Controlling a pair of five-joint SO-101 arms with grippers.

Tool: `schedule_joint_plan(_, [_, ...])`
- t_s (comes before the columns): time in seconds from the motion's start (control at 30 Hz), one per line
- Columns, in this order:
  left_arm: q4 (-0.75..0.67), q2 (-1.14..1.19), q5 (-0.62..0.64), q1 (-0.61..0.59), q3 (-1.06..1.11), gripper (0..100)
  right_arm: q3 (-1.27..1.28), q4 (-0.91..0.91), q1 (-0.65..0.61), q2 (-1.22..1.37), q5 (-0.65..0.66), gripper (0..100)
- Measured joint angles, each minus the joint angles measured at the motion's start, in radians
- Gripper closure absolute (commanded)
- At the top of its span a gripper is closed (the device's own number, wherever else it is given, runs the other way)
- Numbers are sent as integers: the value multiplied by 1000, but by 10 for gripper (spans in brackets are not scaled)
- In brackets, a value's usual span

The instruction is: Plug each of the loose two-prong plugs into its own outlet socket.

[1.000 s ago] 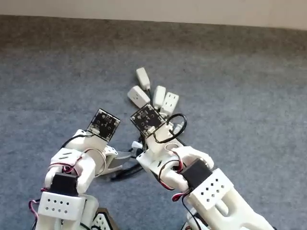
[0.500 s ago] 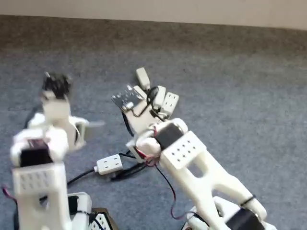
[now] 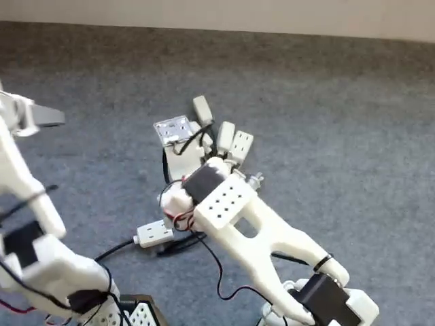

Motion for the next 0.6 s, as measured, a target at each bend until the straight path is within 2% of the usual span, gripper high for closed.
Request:
schedule_joint_plan(0.23, [51, 295, 0, -130, -324, 576, 0, -32, 17, 6, -193, 992])
schedule_joint_plan(0.37, [57, 400, 0, -172, -434, 575, 0, -89, 20, 51, -232, 991])
schedule_joint_plan(0.6, [60, 491, 0, -207, -523, 575, -58, -84, -25, 184, -272, 991])
